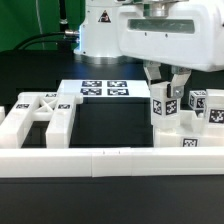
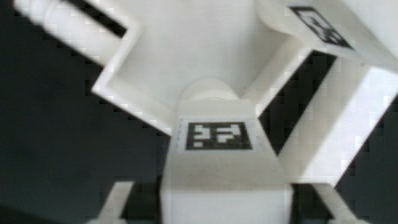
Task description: Assemble chair
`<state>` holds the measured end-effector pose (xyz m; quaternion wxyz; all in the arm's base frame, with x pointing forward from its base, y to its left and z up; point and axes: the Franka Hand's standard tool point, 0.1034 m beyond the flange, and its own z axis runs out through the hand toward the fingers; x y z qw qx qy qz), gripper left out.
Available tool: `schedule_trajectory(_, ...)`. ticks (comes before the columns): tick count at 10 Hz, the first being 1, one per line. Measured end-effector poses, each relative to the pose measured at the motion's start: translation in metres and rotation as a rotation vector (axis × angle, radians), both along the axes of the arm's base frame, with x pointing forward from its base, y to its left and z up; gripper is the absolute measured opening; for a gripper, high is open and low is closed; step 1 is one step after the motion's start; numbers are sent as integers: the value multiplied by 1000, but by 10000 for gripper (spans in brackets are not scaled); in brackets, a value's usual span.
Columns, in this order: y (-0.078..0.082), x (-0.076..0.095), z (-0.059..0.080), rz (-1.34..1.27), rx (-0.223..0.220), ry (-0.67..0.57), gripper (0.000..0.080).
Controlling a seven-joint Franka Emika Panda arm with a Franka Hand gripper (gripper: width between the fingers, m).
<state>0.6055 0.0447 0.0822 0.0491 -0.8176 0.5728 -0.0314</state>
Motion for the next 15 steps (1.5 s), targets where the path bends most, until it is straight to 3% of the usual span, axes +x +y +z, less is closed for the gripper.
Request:
schedule_trajectory(1,7,1,-1,-217,40,1,287)
schedule_trajectory(5,12,4,-1,-457,81,-2,287)
schedule_trajectory(6,13,4,-2,-408,75,-4,358)
schedule_trajectory(7,12,4,-1,-373,71,-6,569)
schedule_trajectory(8,12,5,0,-334,67,-9,569)
schedule_trajectory(10,11,8,2,-137,42,-36,642)
schedule_trajectory(12,10,8,1,13,21,-42,648)
schedule_trajectory(15,7,8,-1,424,-47,-55,649)
